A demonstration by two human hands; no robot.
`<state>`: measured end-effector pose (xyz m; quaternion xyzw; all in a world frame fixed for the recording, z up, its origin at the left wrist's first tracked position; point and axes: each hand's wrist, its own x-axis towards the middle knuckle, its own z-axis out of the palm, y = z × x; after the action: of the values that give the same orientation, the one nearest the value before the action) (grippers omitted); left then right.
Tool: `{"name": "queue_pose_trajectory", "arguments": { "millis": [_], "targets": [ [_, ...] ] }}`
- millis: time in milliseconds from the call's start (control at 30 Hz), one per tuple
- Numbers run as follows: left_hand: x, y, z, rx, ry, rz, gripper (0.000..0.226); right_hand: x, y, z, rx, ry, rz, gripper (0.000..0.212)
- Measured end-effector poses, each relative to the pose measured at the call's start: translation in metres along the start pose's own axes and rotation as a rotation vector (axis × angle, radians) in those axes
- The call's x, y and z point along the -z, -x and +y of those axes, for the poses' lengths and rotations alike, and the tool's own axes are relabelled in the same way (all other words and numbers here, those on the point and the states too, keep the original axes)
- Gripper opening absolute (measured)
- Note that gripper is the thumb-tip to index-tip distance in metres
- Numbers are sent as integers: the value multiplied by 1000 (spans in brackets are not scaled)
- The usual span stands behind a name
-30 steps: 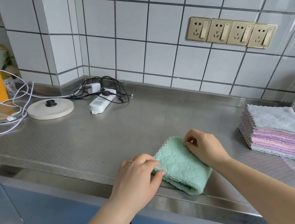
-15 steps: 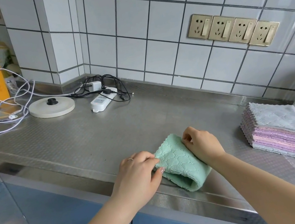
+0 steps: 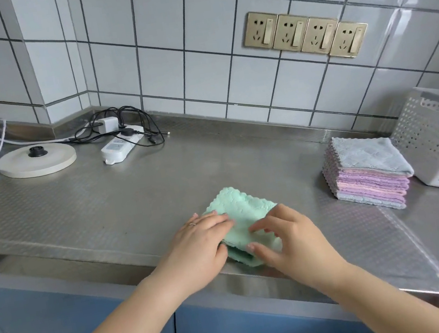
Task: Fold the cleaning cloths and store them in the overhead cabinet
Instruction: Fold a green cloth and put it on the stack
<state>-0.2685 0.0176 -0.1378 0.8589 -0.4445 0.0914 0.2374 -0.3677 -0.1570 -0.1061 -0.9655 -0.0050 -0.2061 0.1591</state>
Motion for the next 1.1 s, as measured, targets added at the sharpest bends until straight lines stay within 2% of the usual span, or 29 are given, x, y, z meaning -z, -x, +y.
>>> {"name": "queue_pose_trajectory", "arguments": {
  "millis": [100, 200, 400, 500, 567, 633, 733, 867, 1100],
  "targets": [
    [1, -4, -2, 2, -6, -15, 64, -10, 10, -4, 79, 107, 13, 45],
    [5, -7, -5, -3, -34, -93, 52, -16, 11, -4, 114, 200, 65, 31],
    [19, -11, -11, -59, -132, -322, 54, -17, 20, -10, 79, 297, 35, 26],
    [35, -18, -4, -45, -146, -436, 51, -12, 19, -11, 15, 170, 65, 39],
    [40, -32, 8, -55, -122, -378, 50, -8, 6, -16, -86, 117, 77, 54],
    [35, -50, 22, -67, -107, -293, 51, -8, -12, -20, -208, 121, -41, 71],
    [16, -67, 31, -60, -134, -309, 53, -24, -24, -21, -351, 124, -249, 62],
    [-1, -66, 15, 35, -168, -401, 52, -33, -15, -15, -414, 152, -332, 63],
    [0, -64, -1, 145, -194, -437, 62, -24, -11, -10, -443, 245, -399, 69]
  ]
}}
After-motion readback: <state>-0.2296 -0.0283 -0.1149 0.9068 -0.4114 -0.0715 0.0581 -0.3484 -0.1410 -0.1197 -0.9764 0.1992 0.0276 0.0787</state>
